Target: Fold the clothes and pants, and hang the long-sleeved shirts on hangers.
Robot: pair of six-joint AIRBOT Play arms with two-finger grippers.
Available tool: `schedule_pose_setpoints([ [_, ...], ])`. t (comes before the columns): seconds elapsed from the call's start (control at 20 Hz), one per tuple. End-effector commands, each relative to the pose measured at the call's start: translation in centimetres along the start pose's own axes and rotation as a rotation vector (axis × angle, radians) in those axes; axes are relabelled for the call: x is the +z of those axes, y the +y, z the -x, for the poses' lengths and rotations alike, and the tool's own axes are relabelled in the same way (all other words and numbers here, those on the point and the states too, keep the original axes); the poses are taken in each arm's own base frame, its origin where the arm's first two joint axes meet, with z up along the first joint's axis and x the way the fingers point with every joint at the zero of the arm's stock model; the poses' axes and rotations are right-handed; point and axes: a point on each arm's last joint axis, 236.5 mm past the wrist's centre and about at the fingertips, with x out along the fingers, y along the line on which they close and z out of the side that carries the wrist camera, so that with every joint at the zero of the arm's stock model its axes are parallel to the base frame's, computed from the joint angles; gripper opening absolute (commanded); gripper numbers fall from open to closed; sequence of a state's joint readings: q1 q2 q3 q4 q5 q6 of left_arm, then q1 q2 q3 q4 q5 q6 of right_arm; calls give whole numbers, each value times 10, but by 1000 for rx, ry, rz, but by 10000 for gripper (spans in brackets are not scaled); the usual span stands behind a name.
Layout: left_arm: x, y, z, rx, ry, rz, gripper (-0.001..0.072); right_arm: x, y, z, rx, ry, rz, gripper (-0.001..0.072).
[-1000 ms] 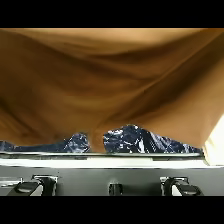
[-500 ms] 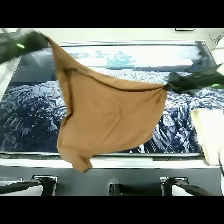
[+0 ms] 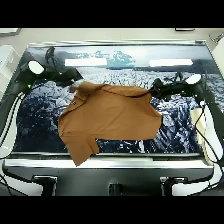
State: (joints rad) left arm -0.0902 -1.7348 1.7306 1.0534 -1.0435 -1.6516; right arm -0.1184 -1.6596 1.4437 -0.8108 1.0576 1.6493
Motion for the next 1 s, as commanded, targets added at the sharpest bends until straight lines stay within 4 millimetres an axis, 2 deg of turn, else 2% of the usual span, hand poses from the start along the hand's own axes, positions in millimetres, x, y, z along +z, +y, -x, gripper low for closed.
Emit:
schedule_pose_setpoints([
  [0.0, -30, 35, 33, 42, 180, 21, 664, 16, -14, 33, -27, 3, 58, 699],
  [0.05, -43, 65, 58, 96, 254, 46, 664, 13, -37, 55, -90, 42, 65, 699],
  [0.1, -59, 94, 80, 156, 331, 84, 650, 0, -71, 78, -173, 113, 42, 675],
  [0.15, -82, 116, 98, 196, 416, 129, 604, -13, -102, 95, -256, 174, 16, 654],
  [0.2, -109, 128, 107, 196, 481, 139, 577, -32, -130, 104, -333, 231, -13, 641],
  [0.25, -132, 137, 108, 195, 502, 157, 576, -53, -147, 105, -370, 276, -34, 640],
  [0.3, -155, 146, 104, 199, 499, 178, 578, -71, -156, 101, -376, 300, -44, 649],
  [0.35, -180, 157, 97, 206, 489, 203, 586, -89, -158, 93, -352, 321, -51, 698],
  [0.4, -205, 168, 92, 216, 487, 237, 602, -108, -155, 85, -309, 350, -55, 704],
  [0.45, -227, 175, 89, 212, 504, 250, 607, -124, -152, 78, -264, 381, -64, 704],
  [0.5, -246, 176, 86, 182, 536, 249, 664, -136, -151, 74, -238, 406, -82, 704],
  [0.55, -262, 178, 85, 172, 567, 274, 676, -145, -151, 70, -222, 426, -101, 704],
  [0.65, -273, 184, 78, 176, 567, 297, 674, -154, -154, 65, -213, 441, -127, 704],
  [0.85, -255, 162, 52, 83, 447, 331, 656, -158, -157, 60, -209, 436, -147, 704],
  [0.95, -253, 156, 41, 81, 432, 320, 654, -156, -155, 55, -192, 418, -160, 704],
])
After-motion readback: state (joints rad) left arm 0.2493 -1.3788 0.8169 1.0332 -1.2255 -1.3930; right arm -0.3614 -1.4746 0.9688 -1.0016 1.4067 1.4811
